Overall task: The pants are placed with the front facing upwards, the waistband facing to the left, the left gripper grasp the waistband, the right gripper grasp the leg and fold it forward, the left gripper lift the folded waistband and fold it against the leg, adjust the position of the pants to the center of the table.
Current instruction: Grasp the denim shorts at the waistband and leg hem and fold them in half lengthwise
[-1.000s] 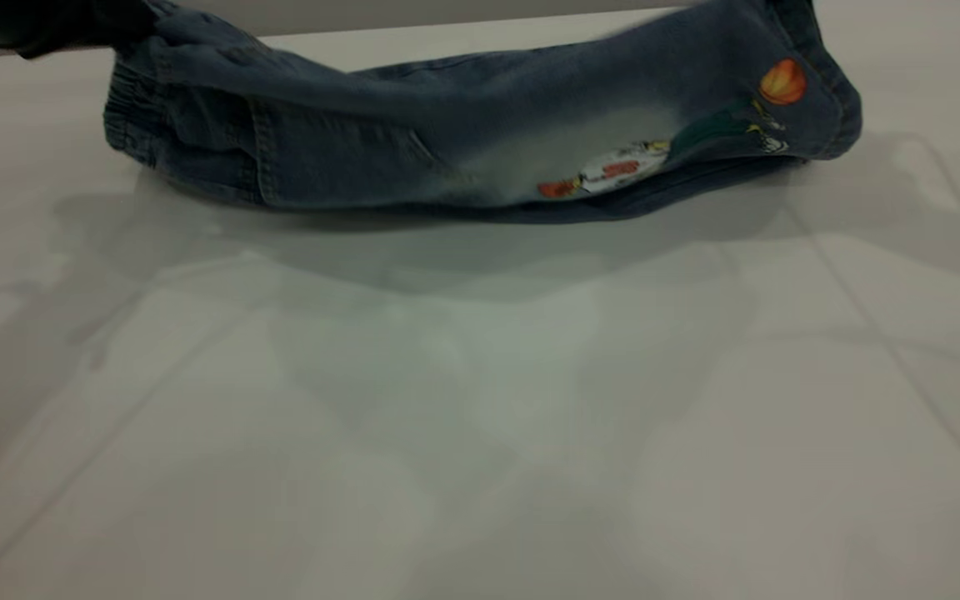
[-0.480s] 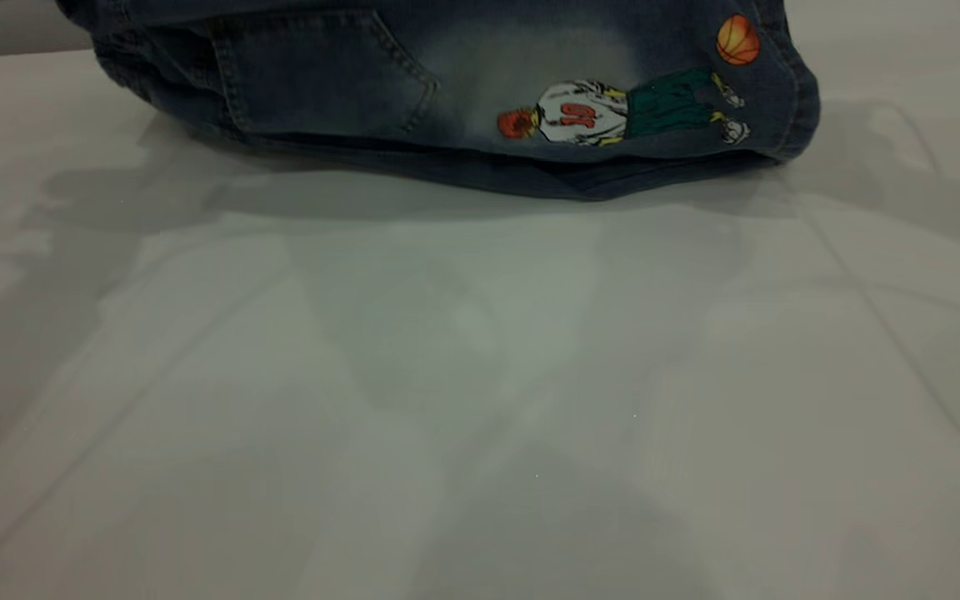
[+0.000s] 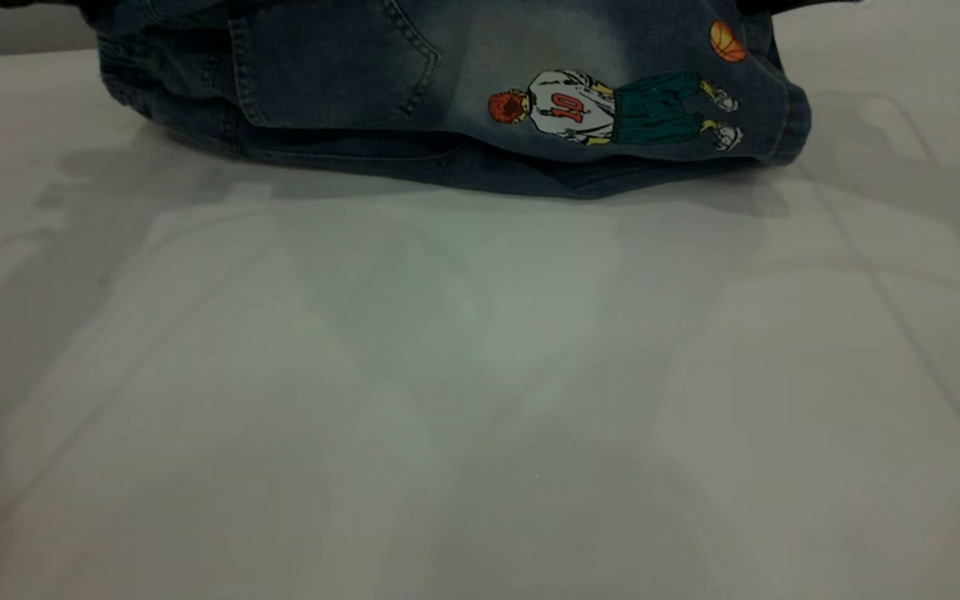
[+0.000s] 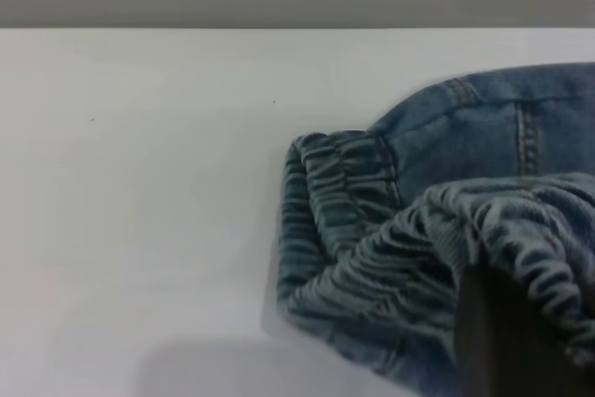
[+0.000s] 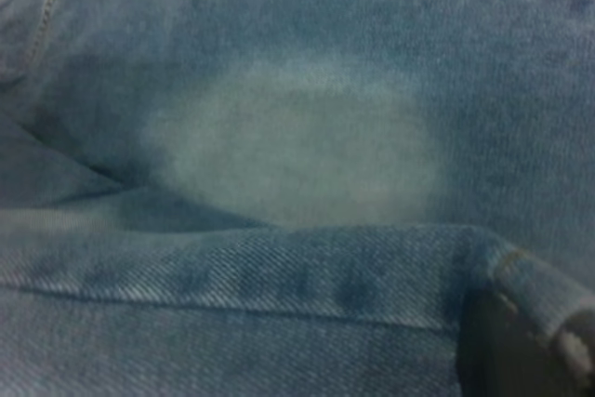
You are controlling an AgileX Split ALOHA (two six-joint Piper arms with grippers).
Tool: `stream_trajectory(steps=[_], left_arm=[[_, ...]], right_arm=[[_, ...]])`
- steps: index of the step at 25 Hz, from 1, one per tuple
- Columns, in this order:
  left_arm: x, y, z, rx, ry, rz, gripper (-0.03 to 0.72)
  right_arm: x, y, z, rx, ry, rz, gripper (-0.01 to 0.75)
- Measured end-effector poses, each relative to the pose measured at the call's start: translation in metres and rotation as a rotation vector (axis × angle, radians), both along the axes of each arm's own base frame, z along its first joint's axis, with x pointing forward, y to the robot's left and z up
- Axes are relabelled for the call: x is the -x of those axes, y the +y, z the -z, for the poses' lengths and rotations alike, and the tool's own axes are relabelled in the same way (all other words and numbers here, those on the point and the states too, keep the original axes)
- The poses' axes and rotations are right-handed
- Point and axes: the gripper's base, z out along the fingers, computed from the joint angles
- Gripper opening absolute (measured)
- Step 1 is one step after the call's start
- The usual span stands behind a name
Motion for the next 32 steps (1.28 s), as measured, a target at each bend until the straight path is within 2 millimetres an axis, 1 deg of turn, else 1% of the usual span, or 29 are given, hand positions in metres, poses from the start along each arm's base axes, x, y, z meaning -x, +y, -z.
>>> stream_trajectory(steps=[6,11,16,19,23,24,27,28,32], left_arm=[[-0.025,0.001,0.005,-0.031,-0.021,0.005,0.088],[-0.042,0.002,0.013,-0.058,-0.024,0.002,0.088],[-0.054,0.002,0.022,-0.062,-0.031,0.011,0.088],[-0.058,0.000,0.025,-0.056,-0.037,0.017,0.088],[-0.063,-0.004,0.024,-0.050,-0.052,0.027,0.088],[-0.064,-0.005,0.025,-0.050,-0.052,0.029,0.088],[-0.067,-0.006,0.026,-0.049,-0.057,0.030,0.088],[-0.069,-0.006,0.028,-0.049,-0.058,0.030,0.088],[-0.075,-0.006,0.036,-0.049,-0.054,0.030,0.088]], right_arm=[[-0.010,-0.004,-0.004,0.035,-0.043,0.037,0.015],[-0.014,-0.009,-0.004,0.077,-0.069,0.078,0.015],[-0.015,-0.011,-0.004,0.104,-0.085,0.089,0.015],[-0.015,-0.012,-0.004,0.113,-0.090,0.088,0.015],[-0.022,-0.010,0.001,0.104,-0.089,0.079,0.015],[-0.024,-0.009,0.007,0.094,-0.078,0.068,0.015],[-0.033,-0.007,0.015,0.076,-0.069,0.069,0.015],[-0.035,-0.007,0.019,0.075,-0.064,0.070,0.015],[-0.042,-0.007,0.025,0.068,-0.065,0.078,0.015]])
